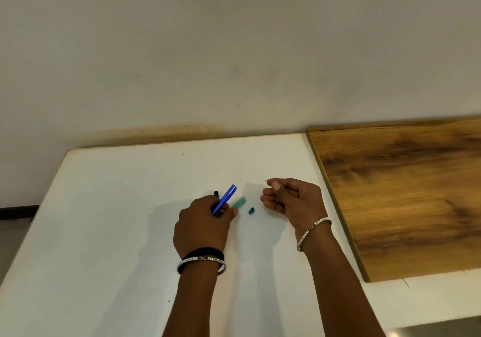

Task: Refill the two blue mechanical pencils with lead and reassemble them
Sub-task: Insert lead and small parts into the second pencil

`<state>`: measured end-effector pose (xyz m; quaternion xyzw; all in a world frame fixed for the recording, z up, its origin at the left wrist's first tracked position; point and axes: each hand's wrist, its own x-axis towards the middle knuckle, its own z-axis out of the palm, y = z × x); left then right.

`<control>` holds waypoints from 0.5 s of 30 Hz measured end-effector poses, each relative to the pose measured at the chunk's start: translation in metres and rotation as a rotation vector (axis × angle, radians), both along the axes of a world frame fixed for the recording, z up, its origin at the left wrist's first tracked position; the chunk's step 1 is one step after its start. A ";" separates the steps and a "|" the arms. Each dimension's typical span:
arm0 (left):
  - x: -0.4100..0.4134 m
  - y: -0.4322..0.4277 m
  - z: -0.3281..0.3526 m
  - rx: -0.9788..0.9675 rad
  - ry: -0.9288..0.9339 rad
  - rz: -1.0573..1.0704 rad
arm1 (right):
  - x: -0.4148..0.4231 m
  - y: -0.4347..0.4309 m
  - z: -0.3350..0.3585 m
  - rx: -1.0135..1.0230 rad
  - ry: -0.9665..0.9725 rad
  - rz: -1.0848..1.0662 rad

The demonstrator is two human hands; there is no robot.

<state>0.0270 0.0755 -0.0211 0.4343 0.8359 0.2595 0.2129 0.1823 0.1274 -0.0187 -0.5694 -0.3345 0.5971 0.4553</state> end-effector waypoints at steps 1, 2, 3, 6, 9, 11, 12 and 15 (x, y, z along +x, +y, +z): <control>0.002 -0.001 0.000 0.000 0.031 -0.003 | -0.001 0.000 -0.001 0.014 -0.022 0.008; 0.004 -0.001 0.000 0.000 0.054 -0.001 | -0.001 0.000 -0.001 0.024 -0.041 0.014; 0.005 -0.001 0.000 -0.003 0.072 0.001 | -0.001 0.000 -0.001 0.031 -0.063 0.020; 0.006 -0.001 -0.002 -0.027 0.097 -0.022 | -0.002 0.001 -0.002 0.030 -0.126 0.039; 0.007 0.000 -0.004 -0.044 0.081 -0.059 | -0.004 0.001 0.001 0.003 -0.143 0.063; 0.007 0.000 -0.003 -0.047 0.063 -0.081 | -0.005 0.000 0.003 -0.020 -0.127 0.075; 0.007 0.000 -0.002 -0.046 0.050 -0.086 | -0.006 0.000 0.004 -0.028 -0.121 0.080; 0.006 0.001 0.000 -0.001 -0.032 -0.081 | -0.007 0.001 0.007 -0.046 -0.096 0.085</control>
